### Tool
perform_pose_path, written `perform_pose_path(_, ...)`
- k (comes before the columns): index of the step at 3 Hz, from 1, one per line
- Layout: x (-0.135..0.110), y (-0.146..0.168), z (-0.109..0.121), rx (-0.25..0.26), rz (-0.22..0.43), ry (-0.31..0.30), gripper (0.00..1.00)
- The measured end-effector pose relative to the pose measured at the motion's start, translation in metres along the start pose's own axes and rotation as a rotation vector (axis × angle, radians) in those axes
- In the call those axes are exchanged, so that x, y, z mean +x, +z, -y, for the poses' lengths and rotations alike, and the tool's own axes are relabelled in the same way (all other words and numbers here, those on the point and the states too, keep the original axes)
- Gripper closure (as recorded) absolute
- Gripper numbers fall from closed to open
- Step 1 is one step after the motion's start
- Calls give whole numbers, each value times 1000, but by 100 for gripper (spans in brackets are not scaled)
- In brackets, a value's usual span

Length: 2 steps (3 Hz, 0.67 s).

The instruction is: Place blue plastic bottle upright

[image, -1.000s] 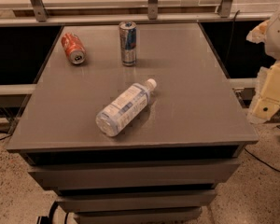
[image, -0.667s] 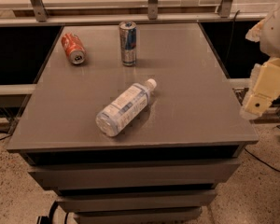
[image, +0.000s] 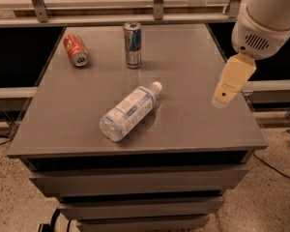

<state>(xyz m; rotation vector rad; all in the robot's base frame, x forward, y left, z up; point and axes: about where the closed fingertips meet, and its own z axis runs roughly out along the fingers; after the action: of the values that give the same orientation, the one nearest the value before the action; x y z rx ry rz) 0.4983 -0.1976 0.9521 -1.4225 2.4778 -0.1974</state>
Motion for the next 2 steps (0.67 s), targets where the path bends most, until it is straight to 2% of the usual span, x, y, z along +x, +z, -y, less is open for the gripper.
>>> perform_pose_path(1, -2, -3, 2, 13, 5, 80, 0)
perform_pose_path(2, -2, -3, 1, 13, 7, 80, 0)
